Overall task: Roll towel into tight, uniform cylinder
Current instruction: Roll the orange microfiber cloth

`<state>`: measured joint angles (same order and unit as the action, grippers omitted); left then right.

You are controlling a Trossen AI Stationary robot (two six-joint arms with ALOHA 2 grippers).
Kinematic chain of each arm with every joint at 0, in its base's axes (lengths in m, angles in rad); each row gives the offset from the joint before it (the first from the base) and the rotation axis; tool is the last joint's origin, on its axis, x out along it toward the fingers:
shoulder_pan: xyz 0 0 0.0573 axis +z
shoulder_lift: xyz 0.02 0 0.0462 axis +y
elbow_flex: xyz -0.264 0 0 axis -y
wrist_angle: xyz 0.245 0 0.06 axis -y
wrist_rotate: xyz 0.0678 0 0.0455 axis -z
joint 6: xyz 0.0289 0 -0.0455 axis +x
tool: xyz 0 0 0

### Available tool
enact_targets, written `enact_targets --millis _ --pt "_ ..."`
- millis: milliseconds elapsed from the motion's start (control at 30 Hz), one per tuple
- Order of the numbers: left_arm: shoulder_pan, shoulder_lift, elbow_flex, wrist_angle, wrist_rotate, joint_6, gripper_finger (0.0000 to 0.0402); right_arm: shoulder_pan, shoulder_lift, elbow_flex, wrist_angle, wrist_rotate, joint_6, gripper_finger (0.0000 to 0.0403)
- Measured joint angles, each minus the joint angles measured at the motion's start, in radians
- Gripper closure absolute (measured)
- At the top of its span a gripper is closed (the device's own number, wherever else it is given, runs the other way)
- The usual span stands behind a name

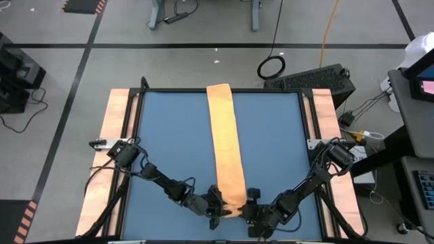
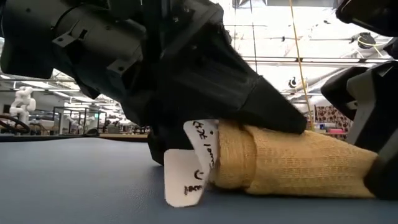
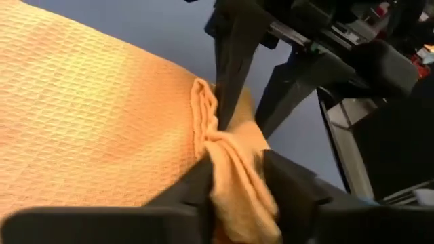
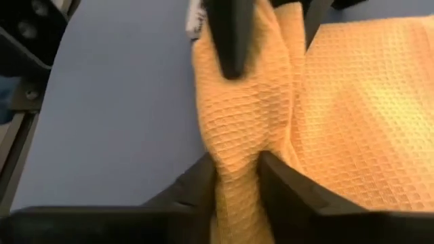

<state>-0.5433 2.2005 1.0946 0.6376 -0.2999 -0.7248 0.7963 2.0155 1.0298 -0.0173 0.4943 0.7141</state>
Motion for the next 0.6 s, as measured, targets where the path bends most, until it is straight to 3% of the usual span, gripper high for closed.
enact_targets --millis 233,400,500,600 --pt "0.0 -0.105 -0.008 -0.149 -0.025 0.071 0.0174 -0.012 -0.002 -0.001 -0.006 -0.04 0.113 0.037" --pt "-0.051 -0.221 -0.003 -0.248 -0.172 0.234 0.0165 -0.047 -0.009 0.0 -0.003 -0.142 0.195 0.0383" --pt "-0.107 -0.238 -0.003 -0.175 -0.258 0.419 0.0164 -0.071 -0.018 -0.001 -0.005 -0.195 0.21 0.0384" --pt "-0.151 -0.221 -0.001 -0.086 -0.262 0.549 0.0164 -0.099 -0.048 -0.005 -0.011 -0.246 0.202 0.0384"
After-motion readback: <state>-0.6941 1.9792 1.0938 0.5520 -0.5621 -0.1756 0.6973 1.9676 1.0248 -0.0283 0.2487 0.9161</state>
